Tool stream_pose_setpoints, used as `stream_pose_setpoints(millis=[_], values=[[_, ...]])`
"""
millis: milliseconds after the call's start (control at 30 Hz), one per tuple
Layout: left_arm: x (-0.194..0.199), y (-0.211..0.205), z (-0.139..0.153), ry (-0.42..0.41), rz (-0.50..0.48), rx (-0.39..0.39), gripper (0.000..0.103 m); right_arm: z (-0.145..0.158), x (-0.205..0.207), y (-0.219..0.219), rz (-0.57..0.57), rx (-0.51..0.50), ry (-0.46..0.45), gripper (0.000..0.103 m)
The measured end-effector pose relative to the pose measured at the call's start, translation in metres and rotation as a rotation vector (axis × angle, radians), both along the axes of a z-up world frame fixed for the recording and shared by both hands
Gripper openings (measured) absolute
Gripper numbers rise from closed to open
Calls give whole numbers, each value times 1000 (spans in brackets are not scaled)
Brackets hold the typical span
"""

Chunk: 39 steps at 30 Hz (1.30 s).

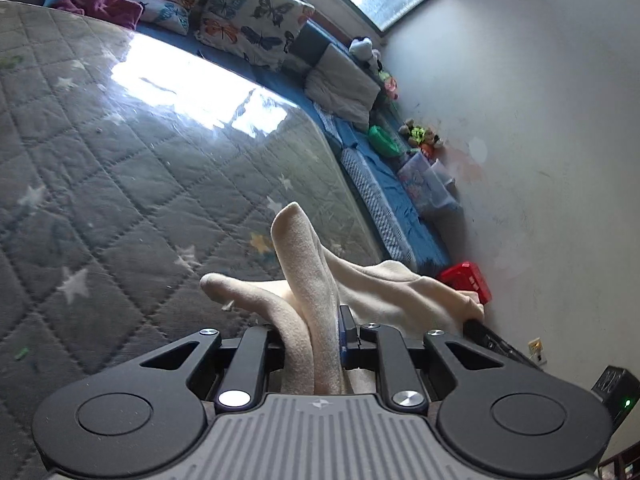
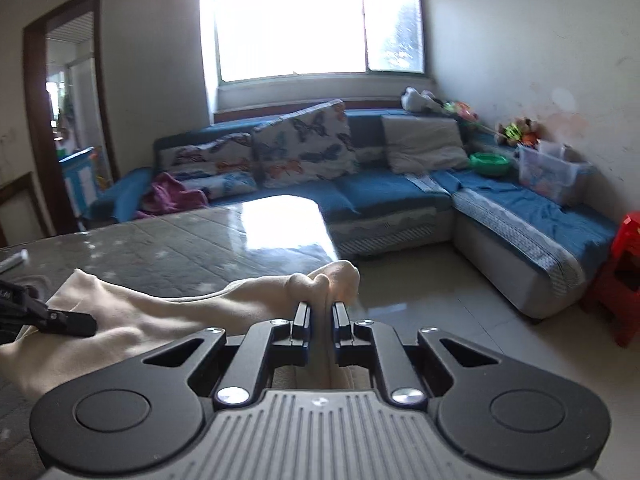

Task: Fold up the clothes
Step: 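Lift the folded sweatshirt with both tools and carry it across the table, then lower the folded sweatshirt onto the table with both tools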

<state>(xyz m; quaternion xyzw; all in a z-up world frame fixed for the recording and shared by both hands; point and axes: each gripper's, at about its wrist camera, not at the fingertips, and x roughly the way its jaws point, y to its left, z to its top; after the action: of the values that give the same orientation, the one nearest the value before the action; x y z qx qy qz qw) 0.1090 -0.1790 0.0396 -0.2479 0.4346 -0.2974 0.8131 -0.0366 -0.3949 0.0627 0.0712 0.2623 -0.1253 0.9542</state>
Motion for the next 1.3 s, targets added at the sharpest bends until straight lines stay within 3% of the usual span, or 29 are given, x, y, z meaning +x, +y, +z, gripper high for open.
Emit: stream_pose_setpoints(millis=[267,333,400,467,667,800,1033,1300], values=[[-2,-2,-24,32,-14,111,23,-41,15,-17,-47,33,81,10],[-2,3,-25,30,-3,142,31,-52,19,-20,-57,42,103,10],[-2,8,-20,10,14,171,49,-58,21,-22,-60,48,113,10],[-3,12,-13,-24,22,197,56,-52,20,-20,-38,49,95,10],[2,3,-4,-101,15,244,54,-49,32,-4,28,68,88,10],[8,-6,-3,-129,0,264,41,-55,48,1,34,75,103,10],[19,-23,-4,-176,-27,307,39,-67,63,4,23,75,124,11],[20,-44,-1,-231,-80,334,39,-58,68,18,63,30,96,13]])
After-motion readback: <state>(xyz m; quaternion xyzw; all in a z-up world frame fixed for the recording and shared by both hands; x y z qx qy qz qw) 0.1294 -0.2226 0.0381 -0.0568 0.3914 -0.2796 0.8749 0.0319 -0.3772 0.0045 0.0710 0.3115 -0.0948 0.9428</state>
